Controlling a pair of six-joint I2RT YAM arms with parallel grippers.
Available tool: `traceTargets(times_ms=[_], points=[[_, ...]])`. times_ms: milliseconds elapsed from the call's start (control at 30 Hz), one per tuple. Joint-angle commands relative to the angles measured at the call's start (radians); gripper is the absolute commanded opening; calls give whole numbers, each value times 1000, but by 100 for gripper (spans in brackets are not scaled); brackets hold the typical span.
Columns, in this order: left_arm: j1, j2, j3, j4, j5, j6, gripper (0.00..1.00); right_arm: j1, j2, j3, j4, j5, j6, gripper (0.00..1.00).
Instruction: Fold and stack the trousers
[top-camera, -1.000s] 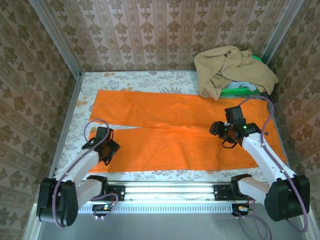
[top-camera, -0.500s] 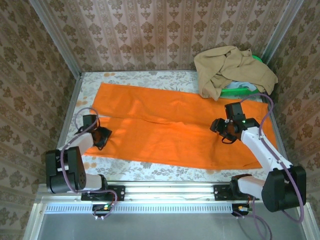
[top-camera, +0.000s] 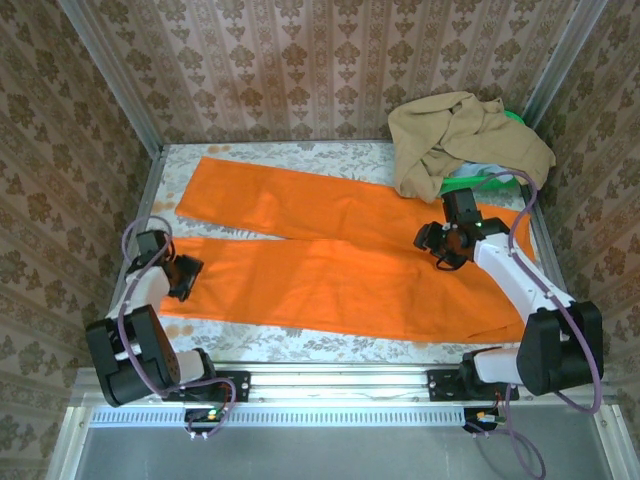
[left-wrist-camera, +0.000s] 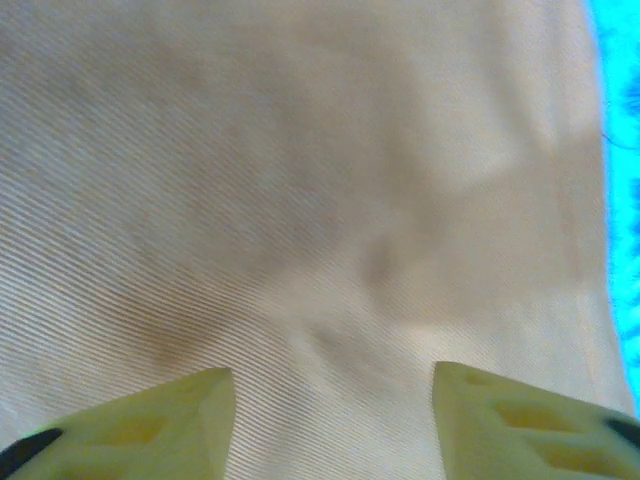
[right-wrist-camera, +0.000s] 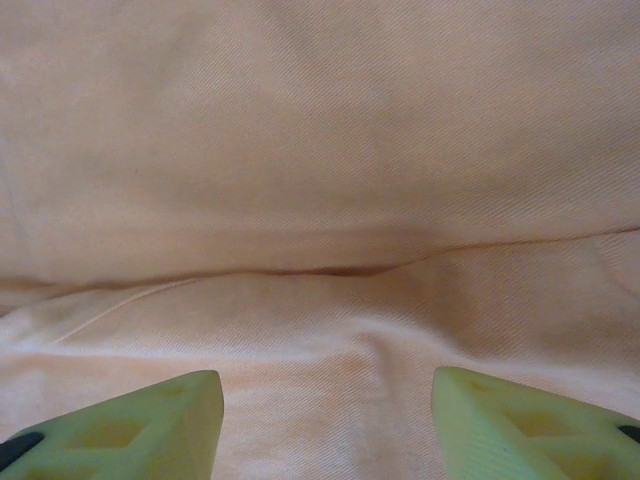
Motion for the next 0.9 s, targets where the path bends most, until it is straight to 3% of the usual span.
traceTargets(times_ms=[0,100,233,333,433,533,633,867], points=[[-46,-71,96,-152,-48,80,66,28,-32,10,-42,-18,27,59],[-36,-156,81,-264,-120,69,79,26,-101,-27,-74,-17,22,60],[107,-206,36,-285,-215,89,78,21,-120,-51,-96,-34,8,61],[224,-112,36,-254,-176,72,76,20,-97,-38,-89,-69,-6,60],[254,-51,55,-243,-197,63,74,19,-82,-12,-98,-94,-21,60],[309,-55,53,-200,-174,55,66,20,-87,5,-111,-106,-36,60],[353,-46,43,-178,-164,61,50,20,-94,9,-114,-111,-42,60],[455,-47,-24,-137,-170,12,44,20,-98,-1,-100,-144,-34,59]])
